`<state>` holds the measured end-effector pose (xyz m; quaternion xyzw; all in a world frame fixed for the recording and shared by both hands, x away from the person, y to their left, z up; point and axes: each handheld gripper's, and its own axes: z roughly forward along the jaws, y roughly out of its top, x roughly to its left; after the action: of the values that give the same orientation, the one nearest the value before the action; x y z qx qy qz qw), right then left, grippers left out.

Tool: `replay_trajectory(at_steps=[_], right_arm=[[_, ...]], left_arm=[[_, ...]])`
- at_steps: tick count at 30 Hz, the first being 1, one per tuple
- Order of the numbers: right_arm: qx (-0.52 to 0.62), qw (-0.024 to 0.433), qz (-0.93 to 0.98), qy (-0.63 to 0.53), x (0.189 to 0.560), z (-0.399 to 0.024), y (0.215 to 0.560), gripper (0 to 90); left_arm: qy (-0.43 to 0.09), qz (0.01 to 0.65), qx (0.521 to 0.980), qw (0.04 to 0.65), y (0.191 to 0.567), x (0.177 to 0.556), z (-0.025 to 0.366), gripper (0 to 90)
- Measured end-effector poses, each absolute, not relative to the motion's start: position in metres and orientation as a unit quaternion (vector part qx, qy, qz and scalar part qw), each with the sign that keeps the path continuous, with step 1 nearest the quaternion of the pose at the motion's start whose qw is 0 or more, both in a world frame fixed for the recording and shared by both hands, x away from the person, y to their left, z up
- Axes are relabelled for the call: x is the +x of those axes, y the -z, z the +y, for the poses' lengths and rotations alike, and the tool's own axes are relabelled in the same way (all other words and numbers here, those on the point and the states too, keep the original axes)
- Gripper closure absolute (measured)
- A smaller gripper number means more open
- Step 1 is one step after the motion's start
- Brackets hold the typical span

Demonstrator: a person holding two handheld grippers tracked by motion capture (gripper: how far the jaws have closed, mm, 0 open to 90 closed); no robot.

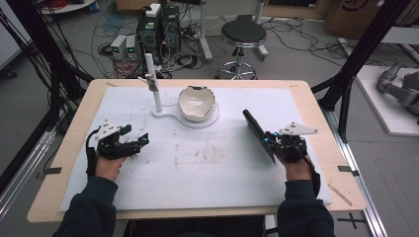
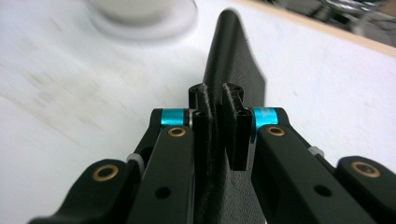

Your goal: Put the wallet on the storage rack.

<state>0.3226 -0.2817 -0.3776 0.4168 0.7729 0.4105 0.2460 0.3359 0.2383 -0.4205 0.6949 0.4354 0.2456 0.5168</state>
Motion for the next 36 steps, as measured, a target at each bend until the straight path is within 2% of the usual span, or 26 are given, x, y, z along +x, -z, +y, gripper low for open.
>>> replay_trajectory(at_steps=[4,8,17,22,27,28,29,32,36], right_arm=[[0.425,0.225,0.755,-0.445,0.322,-0.289,0.373,83.9],[0.446,0.218,0.749,-0.439,0.328,-0.300,0.390,83.1],[0.455,0.211,0.732,-0.461,0.329,-0.319,0.398,73.6],[0.455,0.201,0.736,-0.458,0.329,-0.319,0.400,59.5],[0.445,0.229,0.749,-0.434,0.329,-0.313,0.410,33.5],[0.445,0.229,0.749,-0.434,0.329,-0.313,0.410,33.5],[0.440,0.242,0.758,-0.416,0.329,-0.310,0.413,27.7],[0.433,0.253,0.777,-0.380,0.329,-0.303,0.419,26.2],[0.429,0.246,0.786,-0.372,0.329,-0.300,0.429,26.5]], left_arm=[[-0.245,0.436,0.695,0.517,0.421,0.336,0.238,21.4],[-0.245,0.435,0.695,0.517,0.420,0.336,0.238,21.9],[-0.244,0.436,0.694,0.518,0.421,0.336,0.238,21.9],[-0.245,0.436,0.694,0.518,0.421,0.336,0.238,22.0],[-0.245,0.435,0.695,0.518,0.420,0.336,0.239,22.0],[-0.245,0.435,0.695,0.518,0.420,0.336,0.239,22.0],[-0.245,0.435,0.694,0.518,0.421,0.336,0.239,22.0],[-0.244,0.435,0.695,0.518,0.421,0.336,0.238,22.0],[-0.244,0.435,0.693,0.520,0.420,0.336,0.239,22.0]])
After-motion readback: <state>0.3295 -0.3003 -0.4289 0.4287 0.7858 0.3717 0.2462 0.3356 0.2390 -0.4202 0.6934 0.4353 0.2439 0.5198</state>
